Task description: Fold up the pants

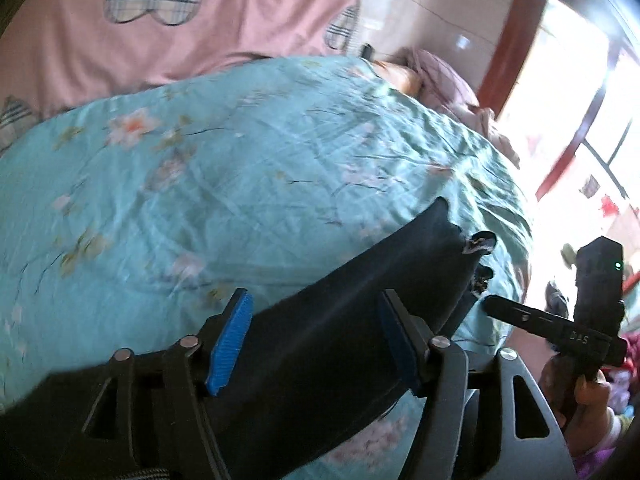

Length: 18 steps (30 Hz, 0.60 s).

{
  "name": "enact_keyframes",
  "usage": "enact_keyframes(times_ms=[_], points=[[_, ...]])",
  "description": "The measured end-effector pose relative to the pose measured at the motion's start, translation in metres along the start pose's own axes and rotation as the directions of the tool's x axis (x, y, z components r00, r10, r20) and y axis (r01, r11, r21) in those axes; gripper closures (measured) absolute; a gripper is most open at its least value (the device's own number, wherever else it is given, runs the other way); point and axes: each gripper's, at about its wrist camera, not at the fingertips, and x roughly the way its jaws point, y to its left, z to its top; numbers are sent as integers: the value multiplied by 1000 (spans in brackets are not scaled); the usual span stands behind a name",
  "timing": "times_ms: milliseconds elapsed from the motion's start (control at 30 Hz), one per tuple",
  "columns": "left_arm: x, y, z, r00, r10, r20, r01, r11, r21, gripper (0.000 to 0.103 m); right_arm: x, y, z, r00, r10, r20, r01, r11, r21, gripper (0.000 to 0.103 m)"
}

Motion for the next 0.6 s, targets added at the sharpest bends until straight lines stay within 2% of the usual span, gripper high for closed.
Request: enact_keyframes(times_ms=[300,467,500,600], points=[[45,-26,34,990,-73,-124,87,989,118,36,15,-15,21,999,33,34,-38,983,180,36],[73,-43,44,976,-89,-198,124,977,174,36,22,-21,25,997,43,58,-54,977,207,37],[78,-46,46,973,-94,-210,132,975,178,36,21,-20,26,997,37,66,-49,980,194,39],[93,-57,51,958,-132,-253,182,965,189,36,23,-25,25,998,32,61,-41,987,158,70]])
